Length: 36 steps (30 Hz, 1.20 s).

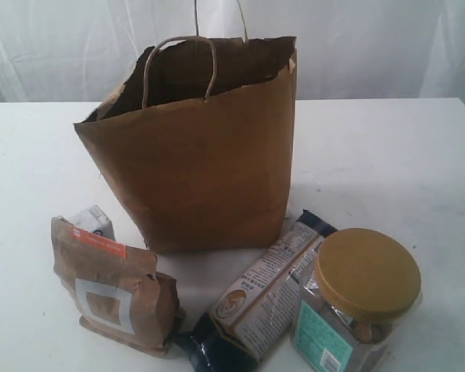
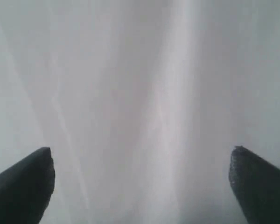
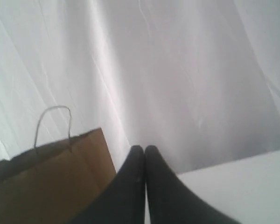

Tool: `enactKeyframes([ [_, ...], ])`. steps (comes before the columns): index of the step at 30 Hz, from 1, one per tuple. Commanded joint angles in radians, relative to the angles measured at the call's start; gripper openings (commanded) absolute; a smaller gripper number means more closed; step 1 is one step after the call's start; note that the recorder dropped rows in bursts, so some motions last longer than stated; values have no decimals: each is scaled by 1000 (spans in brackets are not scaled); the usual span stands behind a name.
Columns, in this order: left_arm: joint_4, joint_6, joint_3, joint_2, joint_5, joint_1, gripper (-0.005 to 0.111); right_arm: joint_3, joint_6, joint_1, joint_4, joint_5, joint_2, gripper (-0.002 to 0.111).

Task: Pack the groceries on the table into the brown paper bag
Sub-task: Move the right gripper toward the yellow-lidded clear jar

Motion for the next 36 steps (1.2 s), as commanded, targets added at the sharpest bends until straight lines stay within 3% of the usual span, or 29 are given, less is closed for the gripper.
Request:
enactKeyframes([
  [1, 17, 43, -9, -86, -262, 0, 86, -70, 2, -5, -2, -72, 11, 0],
  [8, -53, 257, -9, -132, -613, 0, 3, -417, 2, -5, -68, -107, 154, 0],
  [12, -72, 364, 35, -143, -811, 0, 0, -617, 8, -5, -355, 89, 283, 0],
  [15, -72, 451, 132, -179, -824, 0, 0, -660, 17, -5, -503, 358, 383, 0],
  [17, -72, 438, 222, -234, -779, 0, 0, -656, 9, -5, -503, 541, 458, 0],
  [21, -72, 404, 463, -405, -520, 0, 0, -656, 7, -5, -546, 968, 626, 0],
  [25, -72, 399, 689, -555, -284, 12, 0, -670, -7, -5, -536, 1160, 675, 0],
  [26, -72, 391, 734, -586, -245, 16, 0, -677, -44, -5, -507, 1176, 673, 0],
  [29, -72, 354, 884, -690, -161, 38, 0, -731, -462, -5, -251, 1223, 648, 0],
  [32, -72, 253, 1025, -785, -153, 62, 0, -818, -841, -5, 160, 1339, 650, 0],
  [36, -72, 142, 1180, -938, -152, 88, 0, -928, -1104, -5, 519, 1573, 707, 0],
])
